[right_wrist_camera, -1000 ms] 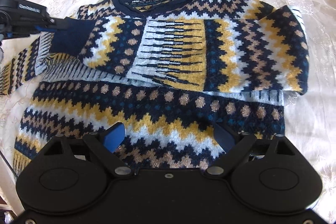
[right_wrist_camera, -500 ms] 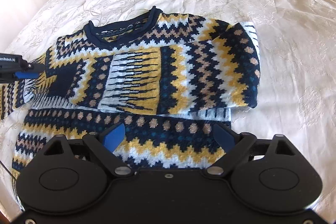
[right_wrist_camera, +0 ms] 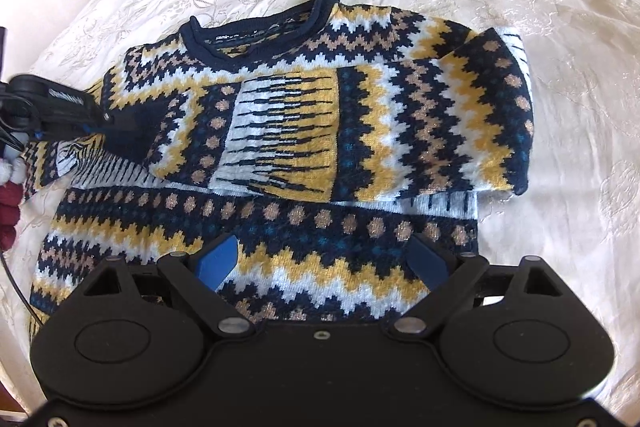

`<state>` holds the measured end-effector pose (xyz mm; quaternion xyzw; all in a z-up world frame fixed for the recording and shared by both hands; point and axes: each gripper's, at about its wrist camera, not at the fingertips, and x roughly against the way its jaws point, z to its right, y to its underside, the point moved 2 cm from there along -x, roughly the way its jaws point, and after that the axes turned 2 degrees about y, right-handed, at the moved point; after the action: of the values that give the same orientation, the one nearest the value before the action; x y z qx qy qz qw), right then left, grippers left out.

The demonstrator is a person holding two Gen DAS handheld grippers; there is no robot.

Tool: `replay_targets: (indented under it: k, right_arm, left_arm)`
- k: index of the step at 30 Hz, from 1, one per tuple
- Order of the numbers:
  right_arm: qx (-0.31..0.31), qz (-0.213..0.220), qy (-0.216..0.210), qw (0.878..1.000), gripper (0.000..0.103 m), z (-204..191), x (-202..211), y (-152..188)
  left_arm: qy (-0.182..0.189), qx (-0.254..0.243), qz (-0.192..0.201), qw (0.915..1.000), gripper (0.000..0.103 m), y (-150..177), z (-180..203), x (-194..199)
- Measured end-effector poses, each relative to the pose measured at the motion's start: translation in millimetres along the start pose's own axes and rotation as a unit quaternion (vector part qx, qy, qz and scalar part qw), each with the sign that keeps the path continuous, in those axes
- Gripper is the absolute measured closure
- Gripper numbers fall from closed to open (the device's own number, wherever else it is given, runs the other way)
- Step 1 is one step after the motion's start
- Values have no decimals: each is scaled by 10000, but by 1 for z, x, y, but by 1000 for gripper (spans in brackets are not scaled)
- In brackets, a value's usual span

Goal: Fold small clothes

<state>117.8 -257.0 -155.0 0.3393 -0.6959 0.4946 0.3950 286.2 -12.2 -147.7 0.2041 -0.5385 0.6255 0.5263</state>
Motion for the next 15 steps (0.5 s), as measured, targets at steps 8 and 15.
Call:
replay_targets:
  k: [8, 15]
  right_arm:
    - [-251, 210, 119, 9994, 10, 18, 16, -6]
    - [-501, 553, 411, 9964, 10, 46, 9, -40]
  left_arm:
    - [-530, 250, 740, 9955, 96, -25, -23, 55]
    - [-693, 361, 360, 9963, 96, -20, -44, 29]
